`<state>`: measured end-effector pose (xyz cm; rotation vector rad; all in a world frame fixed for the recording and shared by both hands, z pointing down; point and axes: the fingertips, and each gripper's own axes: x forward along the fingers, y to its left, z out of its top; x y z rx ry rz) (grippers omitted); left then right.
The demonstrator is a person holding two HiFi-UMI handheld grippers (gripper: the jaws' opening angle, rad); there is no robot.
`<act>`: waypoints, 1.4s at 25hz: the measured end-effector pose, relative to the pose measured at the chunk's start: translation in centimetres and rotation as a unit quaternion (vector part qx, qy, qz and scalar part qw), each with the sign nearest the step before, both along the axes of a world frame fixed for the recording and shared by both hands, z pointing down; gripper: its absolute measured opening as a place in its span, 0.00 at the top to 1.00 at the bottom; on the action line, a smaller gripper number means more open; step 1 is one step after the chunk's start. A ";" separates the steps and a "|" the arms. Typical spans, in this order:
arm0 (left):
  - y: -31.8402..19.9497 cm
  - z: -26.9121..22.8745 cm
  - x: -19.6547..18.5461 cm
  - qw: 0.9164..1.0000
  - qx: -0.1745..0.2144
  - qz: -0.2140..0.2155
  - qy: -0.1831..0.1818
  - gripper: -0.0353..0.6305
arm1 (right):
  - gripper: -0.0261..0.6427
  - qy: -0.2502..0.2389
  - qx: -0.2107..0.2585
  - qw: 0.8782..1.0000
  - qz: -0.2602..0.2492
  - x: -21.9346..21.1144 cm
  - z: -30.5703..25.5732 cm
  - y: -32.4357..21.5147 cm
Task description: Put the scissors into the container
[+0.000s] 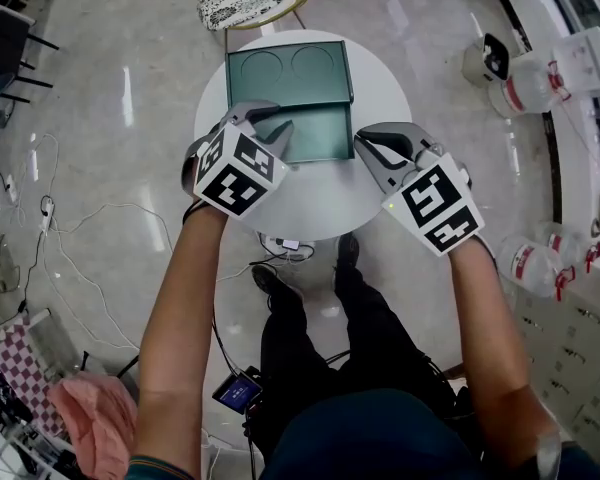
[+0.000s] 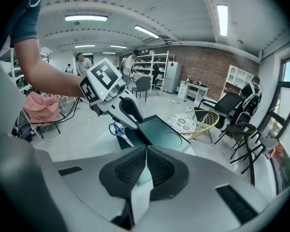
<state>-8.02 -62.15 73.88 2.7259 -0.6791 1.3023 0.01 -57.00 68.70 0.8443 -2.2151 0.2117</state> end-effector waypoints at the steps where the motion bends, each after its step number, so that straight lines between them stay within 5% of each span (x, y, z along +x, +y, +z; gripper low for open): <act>1: 0.0 -0.6 -0.3 1.000 0.004 -0.001 -0.001 0.78 | 0.90 0.000 0.002 1.000 0.000 -0.1 -0.4 0.1; 16: 2.5 -16.6 -4.9 0.996 0.092 -0.016 0.014 0.80 | 0.90 -0.009 0.068 0.998 -0.006 -2.3 -12.0 0.8; 35: 14.3 -39.5 -12.8 0.973 0.204 -0.077 0.072 0.86 | 0.91 -0.021 0.217 0.975 -0.043 -7.4 -34.6 7.4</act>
